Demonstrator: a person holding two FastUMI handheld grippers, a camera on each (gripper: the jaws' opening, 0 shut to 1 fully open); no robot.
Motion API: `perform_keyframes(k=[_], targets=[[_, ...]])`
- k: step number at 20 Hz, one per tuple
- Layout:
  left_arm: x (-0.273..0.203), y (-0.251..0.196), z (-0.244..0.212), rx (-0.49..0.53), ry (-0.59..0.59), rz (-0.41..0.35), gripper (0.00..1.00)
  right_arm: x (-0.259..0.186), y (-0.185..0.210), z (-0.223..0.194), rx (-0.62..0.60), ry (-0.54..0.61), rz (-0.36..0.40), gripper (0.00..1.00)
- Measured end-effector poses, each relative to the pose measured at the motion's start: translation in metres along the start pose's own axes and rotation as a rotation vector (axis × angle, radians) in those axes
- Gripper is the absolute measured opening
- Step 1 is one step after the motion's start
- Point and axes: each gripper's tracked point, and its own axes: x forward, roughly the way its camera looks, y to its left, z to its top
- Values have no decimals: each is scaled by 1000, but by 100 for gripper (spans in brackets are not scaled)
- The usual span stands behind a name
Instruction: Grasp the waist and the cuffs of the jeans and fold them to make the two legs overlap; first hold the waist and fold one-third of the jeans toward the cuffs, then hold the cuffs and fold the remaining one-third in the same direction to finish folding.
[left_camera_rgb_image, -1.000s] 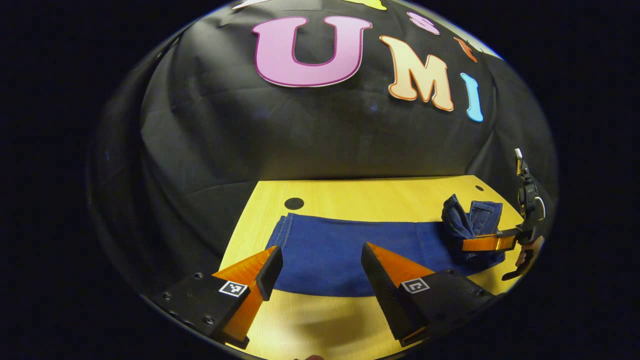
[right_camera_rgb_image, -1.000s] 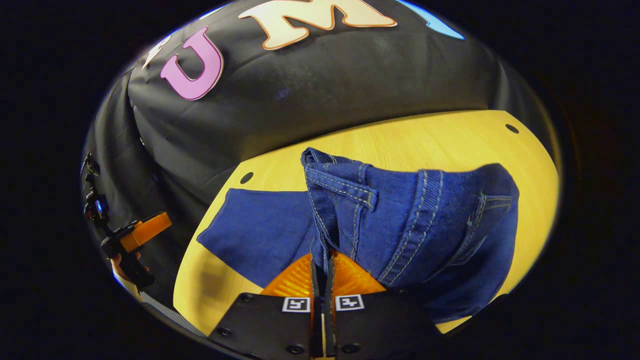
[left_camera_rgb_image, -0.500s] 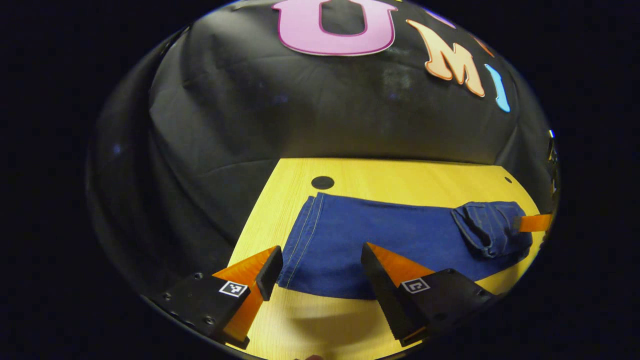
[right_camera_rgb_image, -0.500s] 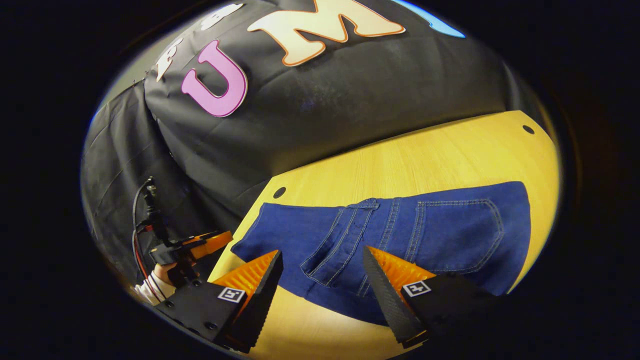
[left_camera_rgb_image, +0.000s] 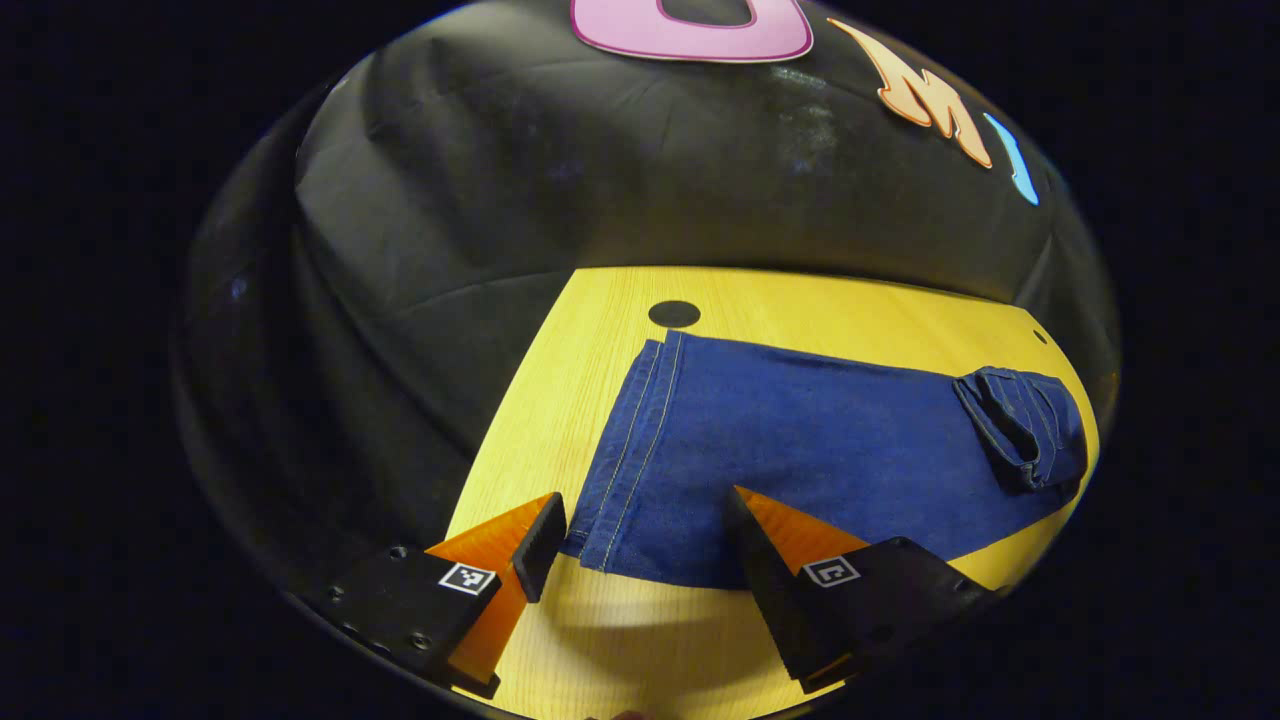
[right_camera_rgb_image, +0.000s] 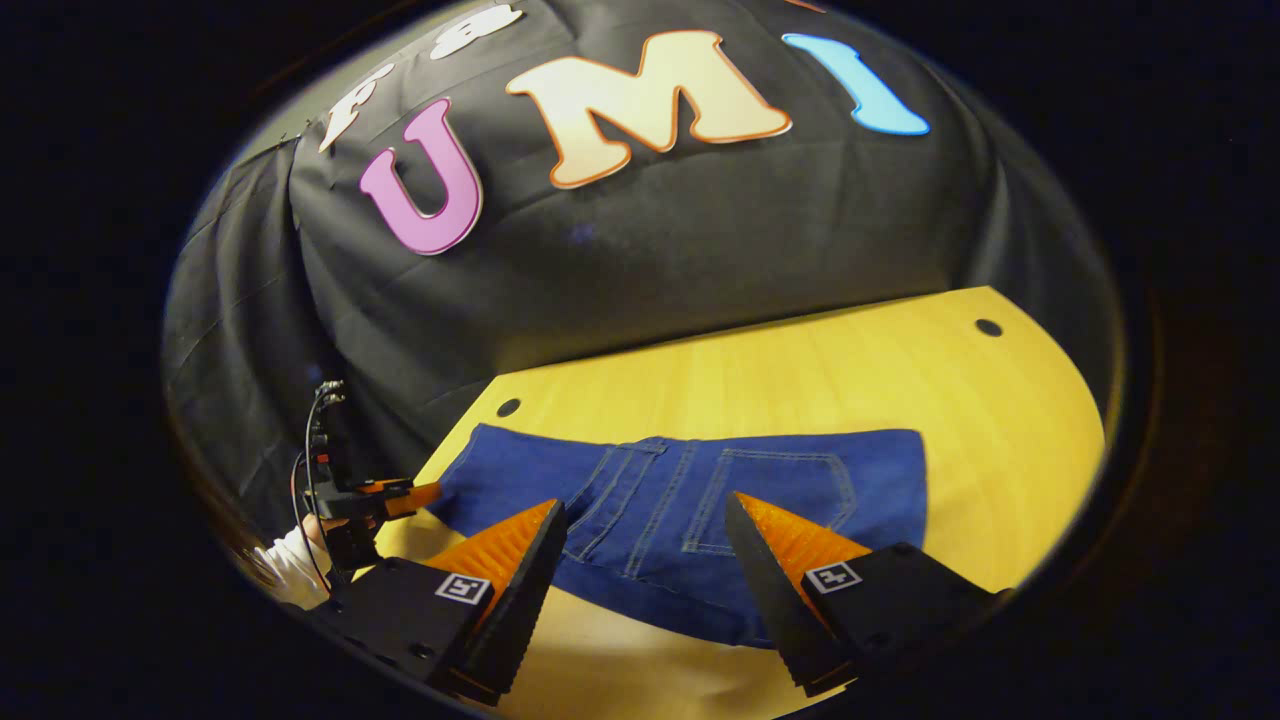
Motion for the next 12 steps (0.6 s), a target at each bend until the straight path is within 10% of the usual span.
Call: perform_keyframes(k=[12], targets=[[13, -1, -13, -45, 34, -30, 96, -49, -47, -2, 66, -15, -144, 98]])
